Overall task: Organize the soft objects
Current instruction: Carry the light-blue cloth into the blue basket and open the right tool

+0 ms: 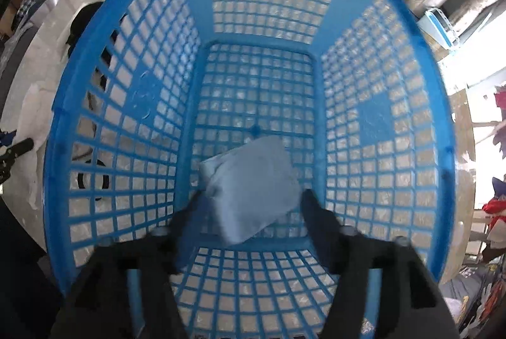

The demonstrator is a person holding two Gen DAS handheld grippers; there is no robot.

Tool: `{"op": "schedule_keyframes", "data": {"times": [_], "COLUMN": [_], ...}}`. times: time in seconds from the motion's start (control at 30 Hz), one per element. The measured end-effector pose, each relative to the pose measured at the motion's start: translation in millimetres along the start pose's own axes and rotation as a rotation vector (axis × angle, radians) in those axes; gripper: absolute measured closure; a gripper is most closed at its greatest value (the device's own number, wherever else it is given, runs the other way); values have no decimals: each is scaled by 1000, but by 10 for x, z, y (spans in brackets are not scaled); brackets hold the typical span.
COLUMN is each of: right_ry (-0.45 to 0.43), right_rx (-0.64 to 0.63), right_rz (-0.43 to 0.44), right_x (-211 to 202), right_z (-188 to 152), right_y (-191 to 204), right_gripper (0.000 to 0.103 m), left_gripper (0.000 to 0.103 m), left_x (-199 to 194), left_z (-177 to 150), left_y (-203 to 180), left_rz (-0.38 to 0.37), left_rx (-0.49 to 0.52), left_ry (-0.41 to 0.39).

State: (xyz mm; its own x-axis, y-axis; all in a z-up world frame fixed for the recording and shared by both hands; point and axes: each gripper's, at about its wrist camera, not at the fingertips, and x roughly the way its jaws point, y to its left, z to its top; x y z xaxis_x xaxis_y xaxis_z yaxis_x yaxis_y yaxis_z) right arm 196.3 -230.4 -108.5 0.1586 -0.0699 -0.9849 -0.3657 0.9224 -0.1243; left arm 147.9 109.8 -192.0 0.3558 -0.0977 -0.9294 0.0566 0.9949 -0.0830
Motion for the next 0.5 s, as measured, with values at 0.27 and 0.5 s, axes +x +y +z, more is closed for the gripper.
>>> {"op": "schedule_keyframes", "data": {"times": [0.27,0.5], "right_ry": [17,8], "right_rx": [115,153], "right_rz": [-37,-30], "right_x": [-67,-144], "right_z": [-147,-172], "right_y": [-86,-9], "right_gripper": [27,27], "left_gripper": [73,73], "left_x": [-16,-79], "left_z": [-9,-61], "left_y": [9,24], "left_rz": [-2,-15], "left_rx": [2,8], "left_ry": [-8,-21]}}
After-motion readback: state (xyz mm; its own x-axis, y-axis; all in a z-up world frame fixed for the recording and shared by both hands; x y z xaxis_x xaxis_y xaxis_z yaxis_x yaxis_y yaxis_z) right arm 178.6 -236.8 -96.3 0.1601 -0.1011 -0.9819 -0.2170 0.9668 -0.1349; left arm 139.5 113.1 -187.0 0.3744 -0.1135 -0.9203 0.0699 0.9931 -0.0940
